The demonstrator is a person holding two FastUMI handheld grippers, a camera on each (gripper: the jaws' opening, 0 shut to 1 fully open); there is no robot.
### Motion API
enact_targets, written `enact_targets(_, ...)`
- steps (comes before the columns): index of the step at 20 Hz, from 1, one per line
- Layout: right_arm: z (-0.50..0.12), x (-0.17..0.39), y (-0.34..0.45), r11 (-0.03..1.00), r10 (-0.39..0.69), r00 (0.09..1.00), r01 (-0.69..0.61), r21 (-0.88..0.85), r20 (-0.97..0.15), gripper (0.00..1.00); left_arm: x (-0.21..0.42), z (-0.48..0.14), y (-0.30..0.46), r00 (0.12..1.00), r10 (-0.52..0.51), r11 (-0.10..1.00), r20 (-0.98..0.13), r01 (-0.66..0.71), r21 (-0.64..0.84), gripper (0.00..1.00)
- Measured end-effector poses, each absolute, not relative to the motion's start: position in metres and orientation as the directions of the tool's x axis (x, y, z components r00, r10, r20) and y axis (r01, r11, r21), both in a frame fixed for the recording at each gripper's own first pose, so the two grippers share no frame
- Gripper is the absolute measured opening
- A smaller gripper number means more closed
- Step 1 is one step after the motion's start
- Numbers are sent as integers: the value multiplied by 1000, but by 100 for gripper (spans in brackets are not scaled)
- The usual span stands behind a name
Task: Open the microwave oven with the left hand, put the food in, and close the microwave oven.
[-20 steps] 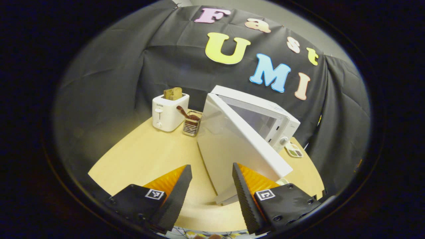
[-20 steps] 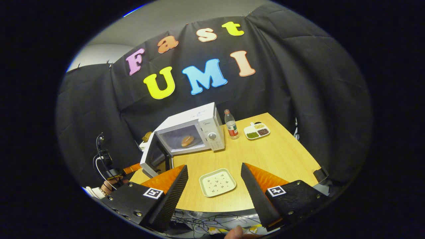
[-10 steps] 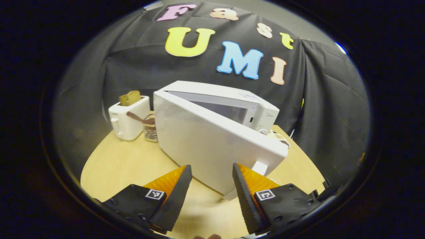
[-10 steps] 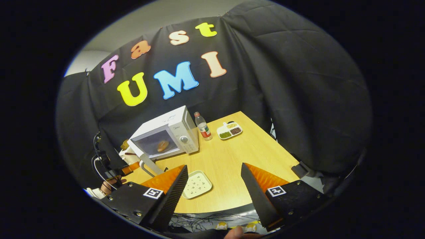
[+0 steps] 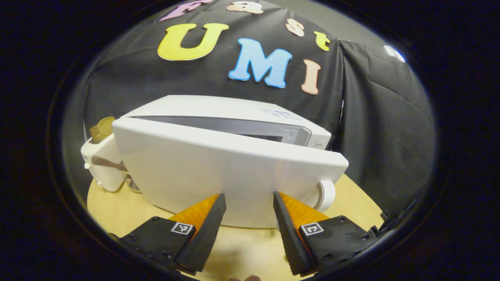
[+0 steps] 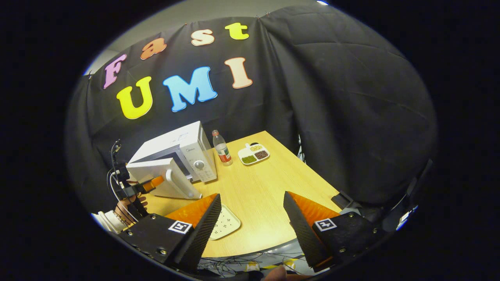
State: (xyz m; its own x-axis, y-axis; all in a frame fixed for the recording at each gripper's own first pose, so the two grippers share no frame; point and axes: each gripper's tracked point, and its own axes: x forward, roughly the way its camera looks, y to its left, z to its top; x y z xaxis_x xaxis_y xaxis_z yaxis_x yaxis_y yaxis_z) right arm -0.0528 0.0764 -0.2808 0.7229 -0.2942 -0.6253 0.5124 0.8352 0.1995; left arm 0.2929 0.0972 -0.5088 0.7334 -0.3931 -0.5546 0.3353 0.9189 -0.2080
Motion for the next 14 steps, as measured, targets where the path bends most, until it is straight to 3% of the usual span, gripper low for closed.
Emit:
enact_targets(1,-283,-53,76,830,-305,711,525,190,-634,98,304,-509,93,739,-400,916,-542,340,-213,89)
enact_targets(2,-284,-52,77,826,-308,706,531,189,-638,98,315,-509,91,748,-392,920,-535,332,-209,84)
enact_targets(5,-284,-50,78,818,-317,697,544,186,-643,98,339,-508,86,749,-384,923,-539,292,-251,86)
enact_targets(7,-282,-45,79,824,-319,703,537,181,-636,98,339,-516,76,732,-409,907,-544,261,-330,79)
enact_targets(14,-270,-39,82,879,-251,748,442,179,-614,98,343,-526,62,677,-403,896,-616,154,-417,79)
